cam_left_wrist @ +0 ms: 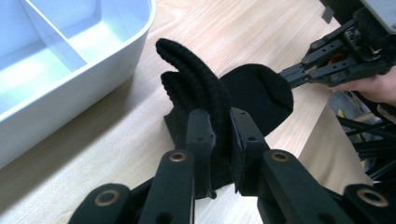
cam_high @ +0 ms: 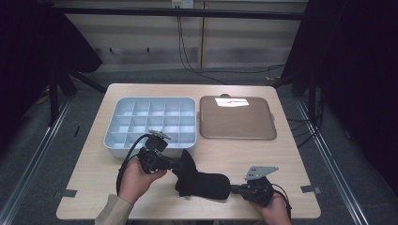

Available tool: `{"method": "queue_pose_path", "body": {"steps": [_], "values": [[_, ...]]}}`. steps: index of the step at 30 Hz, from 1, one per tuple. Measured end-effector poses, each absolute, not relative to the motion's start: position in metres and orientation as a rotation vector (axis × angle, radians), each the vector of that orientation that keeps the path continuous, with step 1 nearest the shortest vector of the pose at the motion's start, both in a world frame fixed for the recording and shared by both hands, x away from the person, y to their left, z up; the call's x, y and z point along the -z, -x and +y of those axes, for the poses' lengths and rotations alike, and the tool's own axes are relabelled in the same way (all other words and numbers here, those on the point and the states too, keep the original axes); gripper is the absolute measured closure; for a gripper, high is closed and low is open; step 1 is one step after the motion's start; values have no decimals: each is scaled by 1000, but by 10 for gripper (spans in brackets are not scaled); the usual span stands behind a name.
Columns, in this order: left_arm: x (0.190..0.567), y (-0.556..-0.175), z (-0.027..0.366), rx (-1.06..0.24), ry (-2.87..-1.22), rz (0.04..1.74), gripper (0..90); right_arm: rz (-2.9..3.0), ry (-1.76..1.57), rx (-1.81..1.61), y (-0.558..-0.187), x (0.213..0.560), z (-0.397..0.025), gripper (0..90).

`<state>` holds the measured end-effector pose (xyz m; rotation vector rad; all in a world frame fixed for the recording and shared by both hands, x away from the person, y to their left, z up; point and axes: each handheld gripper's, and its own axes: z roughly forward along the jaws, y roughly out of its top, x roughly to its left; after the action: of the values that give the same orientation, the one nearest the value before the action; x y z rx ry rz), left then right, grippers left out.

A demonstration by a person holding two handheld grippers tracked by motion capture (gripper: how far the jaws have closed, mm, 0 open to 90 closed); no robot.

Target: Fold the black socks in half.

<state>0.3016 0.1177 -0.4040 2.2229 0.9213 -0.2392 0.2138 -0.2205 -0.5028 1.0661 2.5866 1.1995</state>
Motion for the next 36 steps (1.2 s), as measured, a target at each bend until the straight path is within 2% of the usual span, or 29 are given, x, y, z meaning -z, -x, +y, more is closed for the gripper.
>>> {"method": "queue_pose_path", "body": {"steps": [36], "values": [[400,-298,106,246,-2256,910,799,2633,-1018,-1226,-227,504,-196,900]]}}
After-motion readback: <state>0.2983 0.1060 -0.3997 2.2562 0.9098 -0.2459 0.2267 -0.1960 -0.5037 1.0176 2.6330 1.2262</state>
